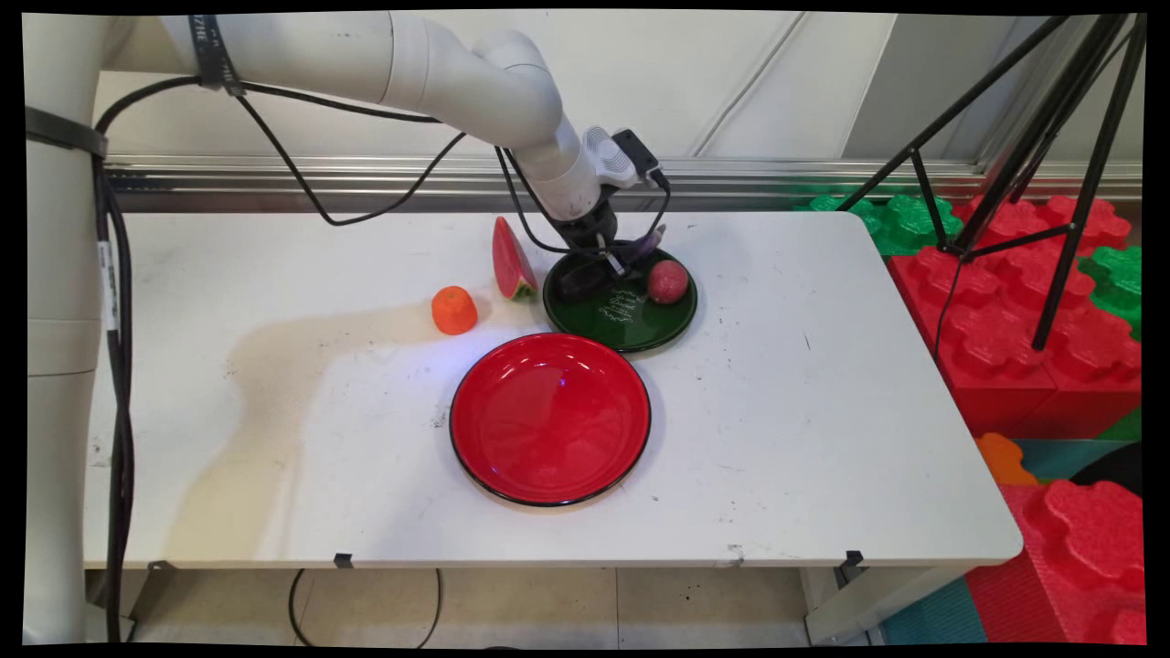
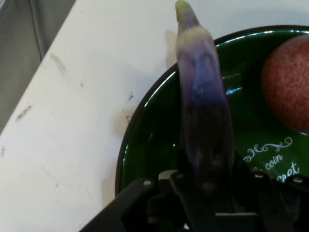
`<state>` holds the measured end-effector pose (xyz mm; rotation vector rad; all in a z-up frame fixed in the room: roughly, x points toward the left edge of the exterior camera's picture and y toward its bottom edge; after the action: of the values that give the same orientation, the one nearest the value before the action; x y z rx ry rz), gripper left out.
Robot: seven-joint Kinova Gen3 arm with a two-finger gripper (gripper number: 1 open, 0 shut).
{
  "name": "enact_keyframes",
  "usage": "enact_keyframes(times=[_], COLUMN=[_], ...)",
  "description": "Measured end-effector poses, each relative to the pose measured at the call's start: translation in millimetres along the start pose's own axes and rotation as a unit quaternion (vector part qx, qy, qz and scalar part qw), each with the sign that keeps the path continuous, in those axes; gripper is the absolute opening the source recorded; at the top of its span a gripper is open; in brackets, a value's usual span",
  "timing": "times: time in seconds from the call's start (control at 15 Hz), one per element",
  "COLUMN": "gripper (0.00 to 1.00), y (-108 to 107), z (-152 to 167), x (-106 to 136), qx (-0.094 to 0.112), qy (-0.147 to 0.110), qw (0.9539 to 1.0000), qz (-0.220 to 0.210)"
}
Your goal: Place the picked object on the table
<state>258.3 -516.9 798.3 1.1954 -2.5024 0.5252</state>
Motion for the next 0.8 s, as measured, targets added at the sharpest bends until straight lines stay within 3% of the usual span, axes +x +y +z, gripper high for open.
enact_keyframes(times=[0.33, 0.8], gripper=[0.00, 0.00], y=[2, 4], z=[-23, -97], x=[1, 2], qx=[0.011, 0.031], qy=[0.016, 0.048], qw=[0.9998, 0.9984], qz=[-0.003, 0.004])
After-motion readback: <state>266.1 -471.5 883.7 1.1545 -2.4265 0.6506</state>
